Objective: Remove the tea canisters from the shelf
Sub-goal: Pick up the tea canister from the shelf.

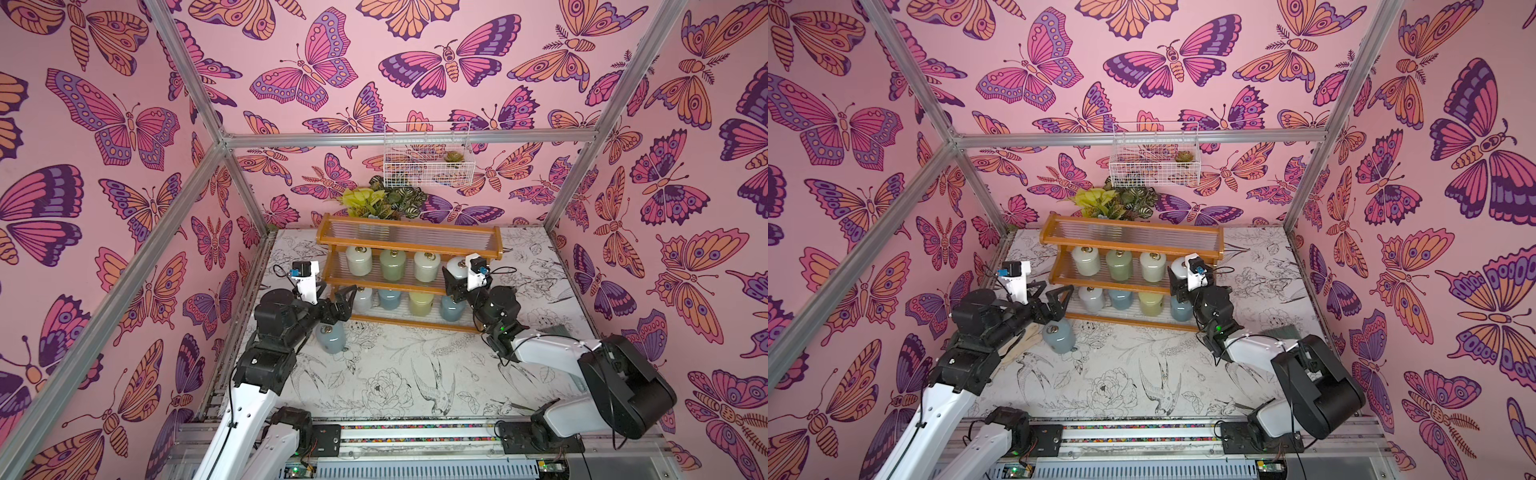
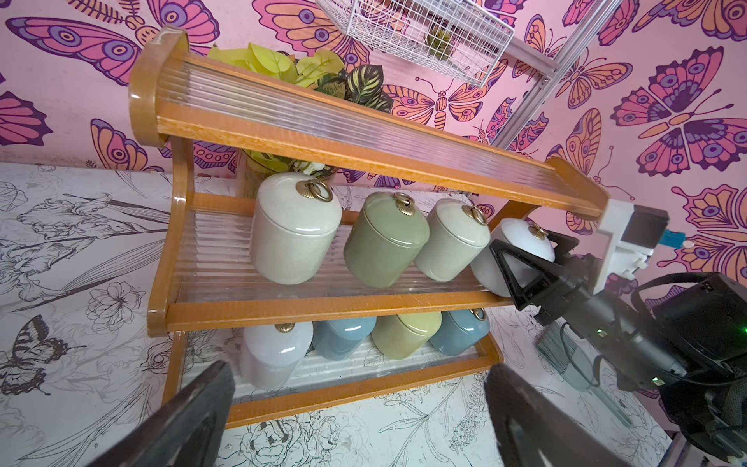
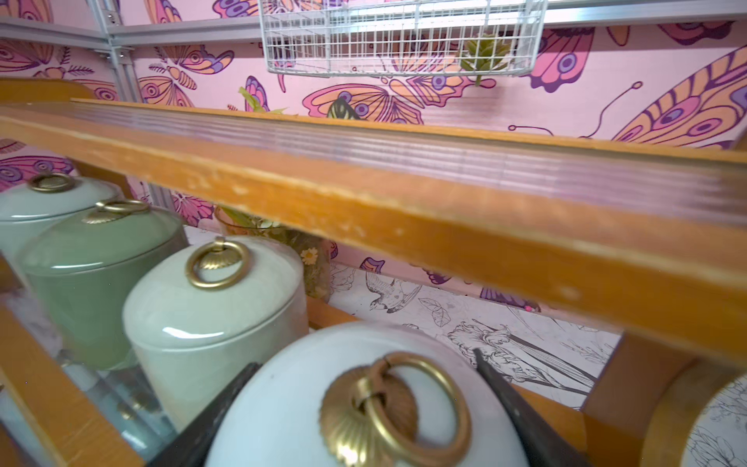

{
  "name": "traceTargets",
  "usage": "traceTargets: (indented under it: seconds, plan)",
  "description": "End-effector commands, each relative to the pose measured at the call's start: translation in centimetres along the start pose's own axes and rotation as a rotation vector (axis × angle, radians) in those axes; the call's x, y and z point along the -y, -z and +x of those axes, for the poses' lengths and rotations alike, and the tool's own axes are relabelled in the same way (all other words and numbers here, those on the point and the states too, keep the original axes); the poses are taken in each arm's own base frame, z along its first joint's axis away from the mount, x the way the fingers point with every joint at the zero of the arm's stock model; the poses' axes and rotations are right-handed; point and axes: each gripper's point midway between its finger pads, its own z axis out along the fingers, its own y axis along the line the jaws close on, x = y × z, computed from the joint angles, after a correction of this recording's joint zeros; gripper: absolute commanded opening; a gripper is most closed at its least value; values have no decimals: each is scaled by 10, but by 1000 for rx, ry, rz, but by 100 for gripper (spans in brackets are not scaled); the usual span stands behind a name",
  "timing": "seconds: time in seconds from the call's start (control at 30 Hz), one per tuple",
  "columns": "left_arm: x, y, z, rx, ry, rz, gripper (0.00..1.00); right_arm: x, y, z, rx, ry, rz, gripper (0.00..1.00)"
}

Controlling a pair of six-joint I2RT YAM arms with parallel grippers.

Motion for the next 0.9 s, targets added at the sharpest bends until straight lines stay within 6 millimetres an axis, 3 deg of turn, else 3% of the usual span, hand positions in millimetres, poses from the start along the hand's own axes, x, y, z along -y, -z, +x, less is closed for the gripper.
traceTargets:
  seconds: [0.0,0.2,0.37,0.87]
  plan:
    - [1,3,-3,12,-21,-4,100,-10,6,-42,112,-5,-68,67]
    - [2,4,-4,17,-21,-4,100,-16,17,-49,124,3,-112,67]
    - [-2,3,-3,14,-20,-24,100,-41,26,-50,119,-1,-231,66]
    - [-11,0,0,-4,-18,-69,100,-152,50,-61,230,-50,-534,66]
